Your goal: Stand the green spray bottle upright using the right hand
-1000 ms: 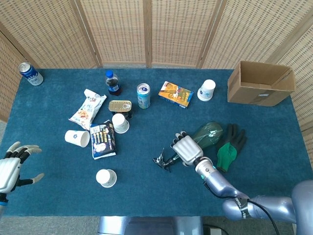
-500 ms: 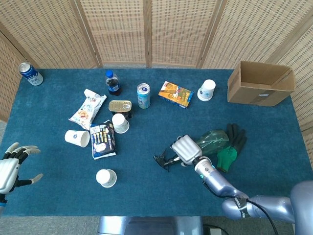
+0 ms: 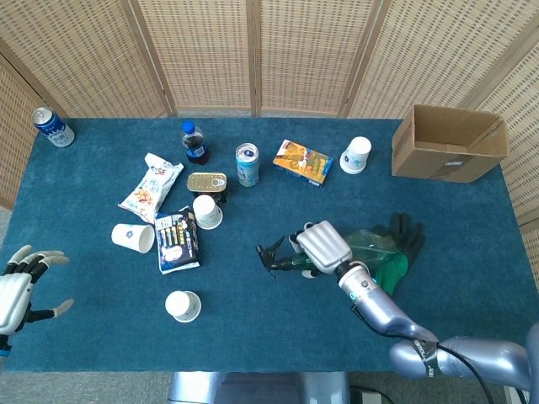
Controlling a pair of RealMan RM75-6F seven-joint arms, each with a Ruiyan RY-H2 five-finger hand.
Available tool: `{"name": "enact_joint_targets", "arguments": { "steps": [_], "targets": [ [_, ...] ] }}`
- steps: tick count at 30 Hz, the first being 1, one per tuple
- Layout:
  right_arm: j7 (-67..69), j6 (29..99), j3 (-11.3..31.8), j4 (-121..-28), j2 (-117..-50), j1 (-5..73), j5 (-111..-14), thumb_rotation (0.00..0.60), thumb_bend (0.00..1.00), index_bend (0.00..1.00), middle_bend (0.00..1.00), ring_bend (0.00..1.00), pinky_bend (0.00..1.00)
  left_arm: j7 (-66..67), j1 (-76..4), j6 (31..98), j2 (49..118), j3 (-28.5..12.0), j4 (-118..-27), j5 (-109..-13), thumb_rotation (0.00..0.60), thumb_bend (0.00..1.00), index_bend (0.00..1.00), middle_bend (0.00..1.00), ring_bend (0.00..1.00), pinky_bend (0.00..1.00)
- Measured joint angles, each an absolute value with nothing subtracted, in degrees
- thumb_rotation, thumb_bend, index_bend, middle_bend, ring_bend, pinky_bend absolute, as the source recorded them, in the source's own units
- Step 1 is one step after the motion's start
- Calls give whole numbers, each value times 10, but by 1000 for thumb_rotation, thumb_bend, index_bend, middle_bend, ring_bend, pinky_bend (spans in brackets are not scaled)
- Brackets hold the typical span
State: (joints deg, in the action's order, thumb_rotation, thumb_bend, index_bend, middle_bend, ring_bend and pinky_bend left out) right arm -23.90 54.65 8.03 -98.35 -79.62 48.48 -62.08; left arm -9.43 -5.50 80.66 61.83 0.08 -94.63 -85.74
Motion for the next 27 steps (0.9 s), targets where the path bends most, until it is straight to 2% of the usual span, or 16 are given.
{"name": "enact_joint_targets", "arguments": {
  "steps": [8, 14, 22, 27],
  "targets": [
    [-66, 554, 156, -1044, -736, 457, -594, 600, 152, 604, 540, 424, 557, -93, -54, 807, 618, 2, -949, -858, 598, 183, 283, 267, 214, 29],
    [64, 531, 198, -1063, -703, 435, -562, 600, 151, 603, 540, 423, 557, -89, -54, 808, 616, 1, -952, -858, 598, 183, 283, 267, 214, 28],
    [234, 488, 244, -1060, -691, 409, -537, 600, 154, 605, 539, 424, 557, -79, -56, 806, 612, 0, -962, -859, 598, 183, 283, 267, 213, 26],
    [317, 477, 262, -1035, -705, 393, -565, 600, 154, 605, 539, 424, 557, -72, -58, 806, 609, 0, -966, -858, 596, 182, 283, 267, 214, 25]
  ]
}}
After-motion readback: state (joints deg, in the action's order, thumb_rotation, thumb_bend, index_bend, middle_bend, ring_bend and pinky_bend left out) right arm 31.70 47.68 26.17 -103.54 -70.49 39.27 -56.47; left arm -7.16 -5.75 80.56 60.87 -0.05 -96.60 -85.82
